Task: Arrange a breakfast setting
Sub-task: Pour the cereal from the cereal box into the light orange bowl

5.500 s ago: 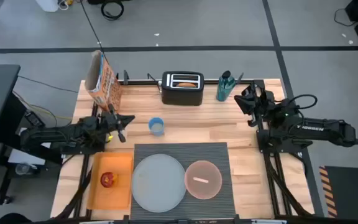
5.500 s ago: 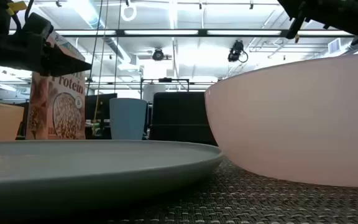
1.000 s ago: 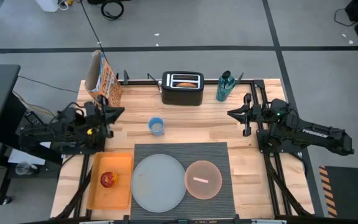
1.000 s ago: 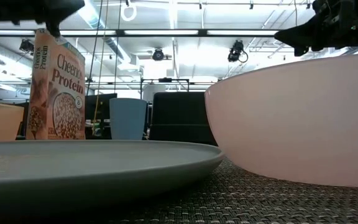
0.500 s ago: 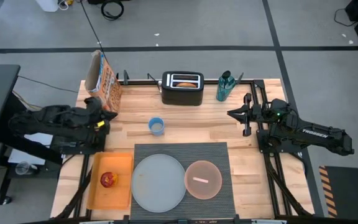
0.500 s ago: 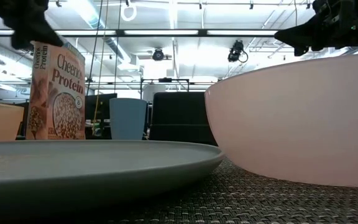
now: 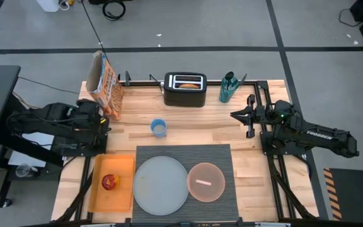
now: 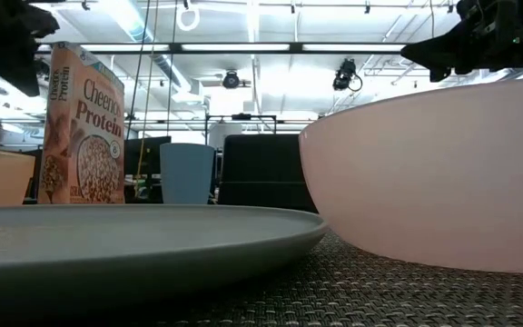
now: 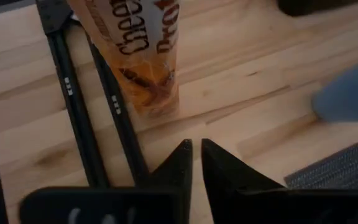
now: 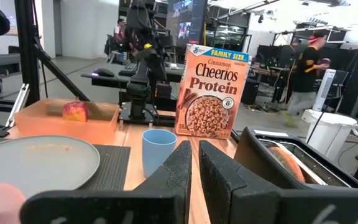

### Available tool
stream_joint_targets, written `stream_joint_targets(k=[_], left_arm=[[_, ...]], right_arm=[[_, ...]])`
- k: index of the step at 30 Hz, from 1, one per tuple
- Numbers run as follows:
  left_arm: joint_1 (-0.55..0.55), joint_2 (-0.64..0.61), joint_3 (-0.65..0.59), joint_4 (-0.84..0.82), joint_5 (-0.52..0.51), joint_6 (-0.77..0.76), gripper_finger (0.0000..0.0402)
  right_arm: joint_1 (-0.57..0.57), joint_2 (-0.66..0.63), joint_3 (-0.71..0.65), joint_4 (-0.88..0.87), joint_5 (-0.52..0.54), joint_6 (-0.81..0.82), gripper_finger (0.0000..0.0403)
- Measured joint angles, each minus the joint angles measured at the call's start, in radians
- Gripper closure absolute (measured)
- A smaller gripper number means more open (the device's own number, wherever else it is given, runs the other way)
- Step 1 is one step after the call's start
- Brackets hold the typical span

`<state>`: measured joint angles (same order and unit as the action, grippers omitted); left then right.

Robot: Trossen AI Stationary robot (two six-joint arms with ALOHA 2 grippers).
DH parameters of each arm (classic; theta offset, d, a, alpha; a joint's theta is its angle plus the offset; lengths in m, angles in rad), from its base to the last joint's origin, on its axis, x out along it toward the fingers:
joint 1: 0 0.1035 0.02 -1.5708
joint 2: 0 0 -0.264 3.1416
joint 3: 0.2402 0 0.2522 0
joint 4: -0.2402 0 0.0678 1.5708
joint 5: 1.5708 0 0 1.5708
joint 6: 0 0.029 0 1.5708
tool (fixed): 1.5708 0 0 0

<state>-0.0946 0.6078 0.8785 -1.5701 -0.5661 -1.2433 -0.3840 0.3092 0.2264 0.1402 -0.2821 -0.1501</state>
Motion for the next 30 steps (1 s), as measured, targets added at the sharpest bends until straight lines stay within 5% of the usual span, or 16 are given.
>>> stream_joint_targets(k=[16, 30], left_arm=[[0.075, 0.007, -0.072, -0.001, -0.119, 0.022, 0.0099], [0.077, 0.007, -0.136, 0.124, -0.243, -0.016, 0.0084]], right_arm=[[0.000, 0.001, 0.000, 0.001, 0.002, 0.000, 0.0364], [0.000, 0.001, 0.000, 0.001, 0.001, 0.000, 0.0364]])
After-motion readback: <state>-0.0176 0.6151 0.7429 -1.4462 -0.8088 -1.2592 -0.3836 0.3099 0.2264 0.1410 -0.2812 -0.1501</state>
